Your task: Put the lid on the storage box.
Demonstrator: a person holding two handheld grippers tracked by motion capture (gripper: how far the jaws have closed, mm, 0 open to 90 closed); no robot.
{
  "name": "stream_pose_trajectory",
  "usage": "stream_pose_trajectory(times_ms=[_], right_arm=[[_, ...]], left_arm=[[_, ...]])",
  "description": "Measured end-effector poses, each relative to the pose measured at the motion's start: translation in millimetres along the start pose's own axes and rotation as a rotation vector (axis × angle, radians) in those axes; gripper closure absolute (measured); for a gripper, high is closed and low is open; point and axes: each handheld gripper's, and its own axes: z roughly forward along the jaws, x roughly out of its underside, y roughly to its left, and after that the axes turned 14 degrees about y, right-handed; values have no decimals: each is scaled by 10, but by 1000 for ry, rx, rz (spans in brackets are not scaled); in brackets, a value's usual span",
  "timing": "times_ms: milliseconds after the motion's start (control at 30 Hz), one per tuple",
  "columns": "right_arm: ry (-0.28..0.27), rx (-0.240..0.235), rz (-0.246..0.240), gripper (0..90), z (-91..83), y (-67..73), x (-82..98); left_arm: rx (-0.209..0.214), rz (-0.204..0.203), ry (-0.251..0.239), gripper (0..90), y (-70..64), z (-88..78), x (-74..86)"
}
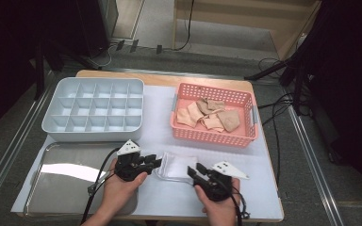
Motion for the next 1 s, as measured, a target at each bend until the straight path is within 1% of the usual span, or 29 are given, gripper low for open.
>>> stream_pose_trajectory(times_ms=[33, 67, 133, 167, 200, 233, 267, 300, 333, 367, 400, 433, 467, 533, 600, 700, 800, 833, 867, 900, 967, 1000], right_arm=[[0, 0, 0, 601, 0, 0, 0], [2, 68, 56, 598, -52, -149, 51], [17, 106, 94, 590, -63, -264, 100], [25, 107, 114, 585, -56, -305, 120], [33, 93, 128, 577, -46, -334, 135], [42, 78, 137, 574, -30, -349, 144], [51, 66, 149, 572, -9, -352, 148], [51, 66, 149, 572, -9, -352, 148], [58, 39, 152, 566, 42, -336, 148], [63, 31, 151, 565, 70, -313, 146], [71, 22, 147, 561, 96, -282, 147], [71, 22, 147, 561, 96, -282, 147], [82, 15, 133, 550, 159, -208, 151], [90, 10, 122, 536, 190, -172, 157], [96, 9, 125, 534, 207, -144, 171], [103, 8, 117, 536, 227, -126, 189], [113, 13, 106, 564, 259, -64, 219], [113, 10, 105, 571, 268, -46, 223], [110, 17, 100, 588, 278, -28, 231], [106, 26, 94, 628, 288, -9, 236], [112, 8, 85, 727, 308, 11, 236], [108, 10, 80, 779, 309, 18, 234]], left_arm=[[0, 0, 0, 618, 0, 0, 0], [-13, 13, 10, 599, -55, 39, 7], [-35, 16, 20, 575, -102, 82, 14], [-45, 23, 29, 557, -122, 101, 16], [-63, 27, 32, 538, -144, 125, 19], [-63, 27, 32, 530, -144, 125, 19], [-96, 34, 48, 530, -170, 164, 24], [-96, 34, 48, 535, -170, 164, 24], [-131, 47, 59, 552, -180, 194, 32], [-131, 47, 59, 577, -180, 194, 32], [-142, 57, 74, 621, -170, 209, 38], [-142, 57, 74, 652, -170, 209, 38], [-143, 64, 81, 697, -145, 211, 39], [-128, 60, 87, 732, -123, 199, 35], [-122, 61, 84, 751, -102, 186, 37], [-117, 62, 77, 756, -88, 186, 43], [-141, 84, 78, 758, -128, 190, 48], [-141, 87, 80, 759, -128, 190, 48], [-136, 83, 78, 759, -116, 191, 48], [-133, 81, 82, 759, -101, 188, 45], [-125, 78, 80, 759, -84, 183, 47], [-127, 81, 78, 759, -84, 181, 50]])
